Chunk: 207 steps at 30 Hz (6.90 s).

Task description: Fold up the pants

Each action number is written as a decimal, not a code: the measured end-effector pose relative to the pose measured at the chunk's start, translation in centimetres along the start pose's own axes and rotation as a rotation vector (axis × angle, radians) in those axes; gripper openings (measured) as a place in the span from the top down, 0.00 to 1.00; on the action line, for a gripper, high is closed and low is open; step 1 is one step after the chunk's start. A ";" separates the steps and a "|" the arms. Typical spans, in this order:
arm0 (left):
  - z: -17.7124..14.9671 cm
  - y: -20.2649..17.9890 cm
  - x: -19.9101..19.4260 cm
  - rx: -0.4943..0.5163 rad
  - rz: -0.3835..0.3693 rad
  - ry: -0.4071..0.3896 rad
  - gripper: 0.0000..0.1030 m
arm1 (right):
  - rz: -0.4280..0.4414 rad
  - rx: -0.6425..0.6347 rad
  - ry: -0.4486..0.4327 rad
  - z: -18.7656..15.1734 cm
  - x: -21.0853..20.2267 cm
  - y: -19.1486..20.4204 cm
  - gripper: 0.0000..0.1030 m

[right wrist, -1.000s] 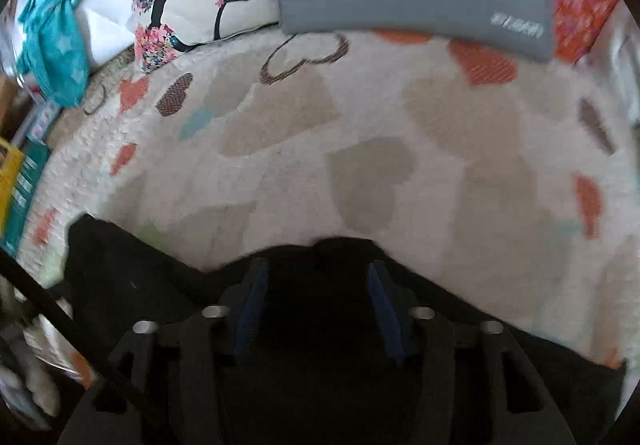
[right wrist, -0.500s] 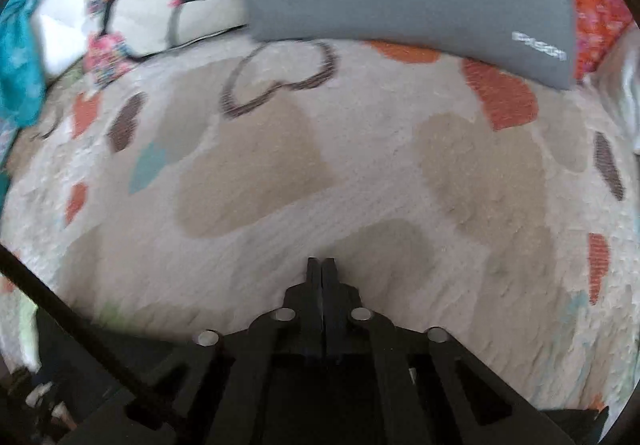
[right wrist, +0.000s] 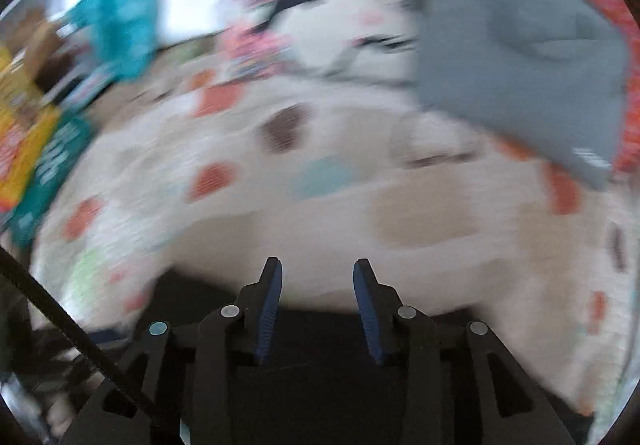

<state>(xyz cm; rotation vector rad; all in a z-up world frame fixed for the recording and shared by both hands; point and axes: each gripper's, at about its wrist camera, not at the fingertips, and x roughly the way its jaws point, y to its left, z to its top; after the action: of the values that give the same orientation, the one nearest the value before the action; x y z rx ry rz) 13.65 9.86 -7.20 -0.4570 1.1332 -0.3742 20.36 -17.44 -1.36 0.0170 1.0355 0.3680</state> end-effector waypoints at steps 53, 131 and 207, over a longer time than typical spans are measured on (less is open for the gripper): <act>-7.8 -19.6 12.4 0.641 0.196 -0.001 0.38 | -0.099 0.719 -0.111 -27.6 -13.6 -31.0 0.81; 0.8 -20.8 14.8 0.193 -0.403 0.151 0.76 | 0.349 0.199 -0.152 -21.6 -8.5 -10.9 0.34; -4.2 -21.6 12.8 0.265 -0.274 0.121 0.69 | 0.540 0.687 -0.193 -22.1 -10.0 -20.3 0.39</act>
<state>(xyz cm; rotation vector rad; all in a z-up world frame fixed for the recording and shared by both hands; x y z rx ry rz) 13.41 -15.65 -7.20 -0.3594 1.1204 -0.7900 3.12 -43.00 -8.14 0.9453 0.9126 0.4692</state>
